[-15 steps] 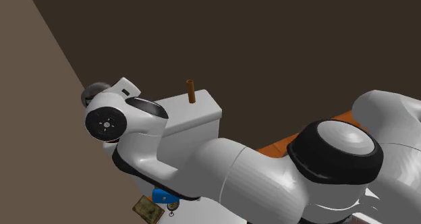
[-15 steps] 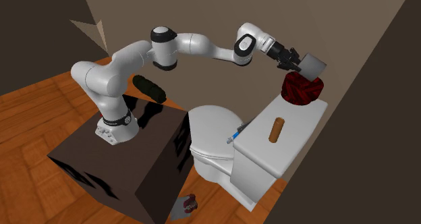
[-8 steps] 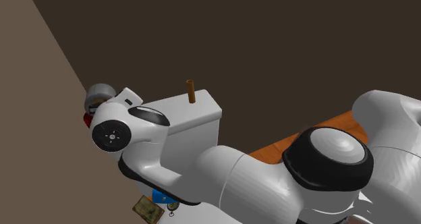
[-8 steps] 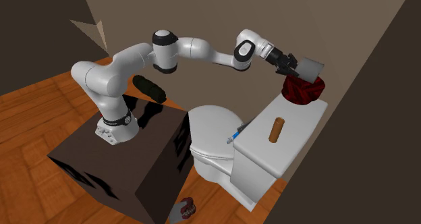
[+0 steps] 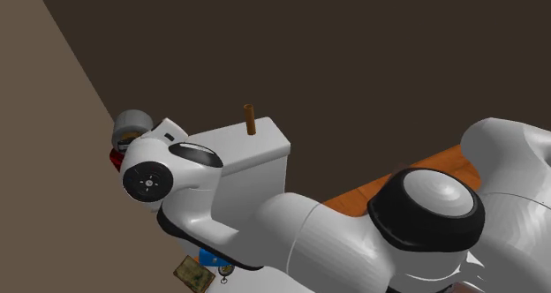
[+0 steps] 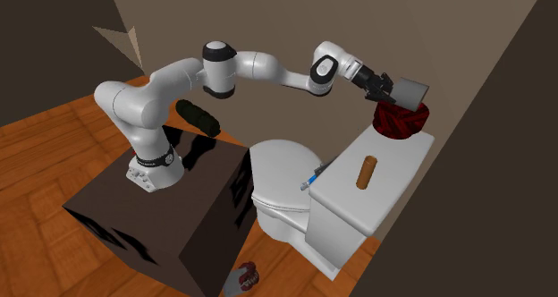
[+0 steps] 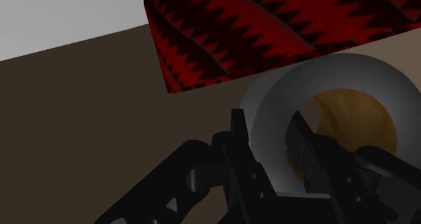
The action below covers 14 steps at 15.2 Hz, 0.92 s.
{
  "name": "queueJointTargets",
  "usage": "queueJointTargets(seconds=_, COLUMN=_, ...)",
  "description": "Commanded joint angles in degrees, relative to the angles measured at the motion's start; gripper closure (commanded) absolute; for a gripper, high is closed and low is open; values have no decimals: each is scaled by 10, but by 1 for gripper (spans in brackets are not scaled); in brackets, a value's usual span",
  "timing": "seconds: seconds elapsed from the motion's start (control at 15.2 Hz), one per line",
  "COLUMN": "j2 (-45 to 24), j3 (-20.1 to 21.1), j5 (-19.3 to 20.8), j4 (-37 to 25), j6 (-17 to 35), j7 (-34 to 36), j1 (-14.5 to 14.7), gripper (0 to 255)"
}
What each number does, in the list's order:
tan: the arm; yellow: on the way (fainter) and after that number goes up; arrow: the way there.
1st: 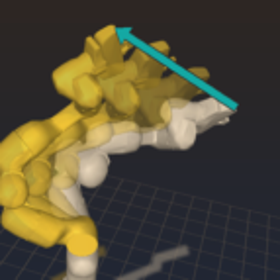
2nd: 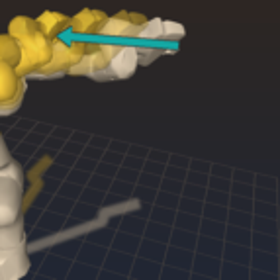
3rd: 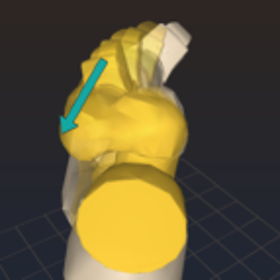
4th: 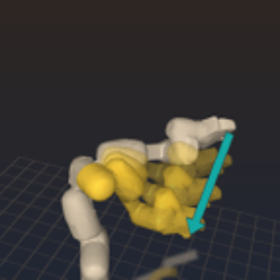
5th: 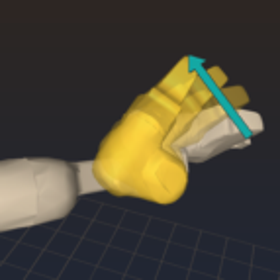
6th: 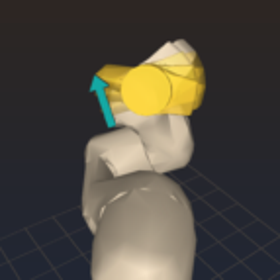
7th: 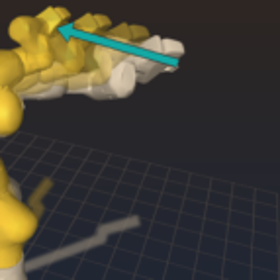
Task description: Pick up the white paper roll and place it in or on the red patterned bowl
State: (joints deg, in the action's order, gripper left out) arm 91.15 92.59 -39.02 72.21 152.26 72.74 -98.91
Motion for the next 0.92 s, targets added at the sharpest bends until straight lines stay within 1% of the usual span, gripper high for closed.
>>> queueJointTargets(seconds=0.0, j2=1, j3=2, j5=0, j4=2, j6=-1, j7=0, j1=0, gripper=255)
queueJointTargets(seconds=0.07, j2=1, j3=1, j5=1, j4=-2, j6=-3, j7=1, j1=-2, gripper=0)
queueJointTargets(seconds=0.4, j2=1, j3=2, j5=0, j4=2, j6=-1, j7=0, j1=0, gripper=0)
queueJointTargets(seconds=0.59, j2=-11, j3=0, j5=-6, j4=79, j6=0, j7=-16, j1=71, gripper=0)
queueJointTargets(seconds=0.66, j2=-14, j3=-2, j5=-7, j4=96, j6=-1, j7=-19, j1=88, gripper=0)
queueJointTargets(seconds=0.86, j2=-14, j3=-1, j5=-7, j4=97, j6=-1, j7=-19, j1=88, gripper=0)
